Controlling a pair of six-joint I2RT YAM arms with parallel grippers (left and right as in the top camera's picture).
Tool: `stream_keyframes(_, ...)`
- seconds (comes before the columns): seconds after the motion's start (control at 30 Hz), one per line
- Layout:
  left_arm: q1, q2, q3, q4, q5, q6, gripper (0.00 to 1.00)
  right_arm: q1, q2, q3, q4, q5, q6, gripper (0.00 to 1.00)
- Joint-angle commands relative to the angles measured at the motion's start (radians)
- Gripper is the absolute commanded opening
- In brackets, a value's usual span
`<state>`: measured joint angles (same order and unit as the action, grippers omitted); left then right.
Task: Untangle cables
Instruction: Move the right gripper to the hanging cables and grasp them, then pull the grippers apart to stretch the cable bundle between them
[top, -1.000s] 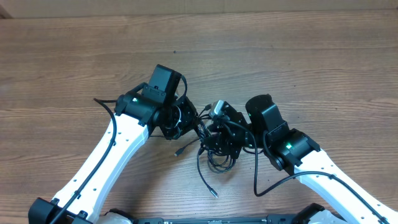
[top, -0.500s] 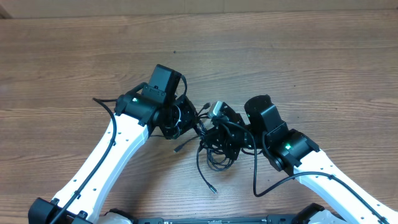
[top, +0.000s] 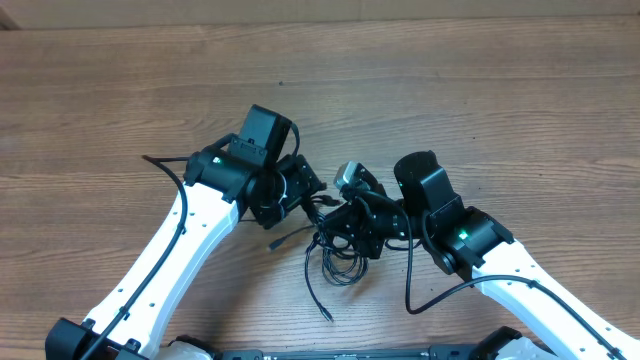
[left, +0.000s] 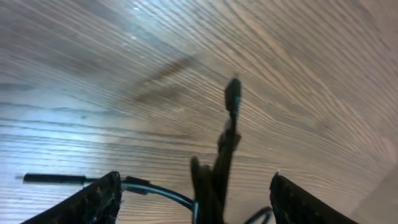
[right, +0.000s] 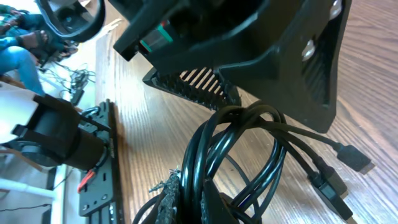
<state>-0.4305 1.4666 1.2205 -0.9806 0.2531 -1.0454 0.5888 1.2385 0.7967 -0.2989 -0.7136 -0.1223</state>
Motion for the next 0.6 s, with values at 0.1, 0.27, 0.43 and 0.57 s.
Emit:
stream_keyframes(0.1,0.014,0.001,0.025,-0.010,-0.034,0.009,0.77,-0.001,-0.008,0.023,0.034,-0.051,0.014,0.04)
stream_keyframes(0.27,0.048,0.001,0.025,-0.011,0.045,0.005,0.69,-0.004,-0.031,0.023,0.052,-0.052,0.014,0.04)
stream_keyframes(0.43,0.124,0.001,0.025,-0.010,0.200,-0.003,0.63,-0.024,-0.060,0.023,0.070,-0.051,0.014,0.04)
stream_keyframes(0.57,0.173,0.001,0.025,-0.010,0.309,-0.003,0.64,-0.035,-0.072,0.023,0.089,-0.051,0.025,0.04)
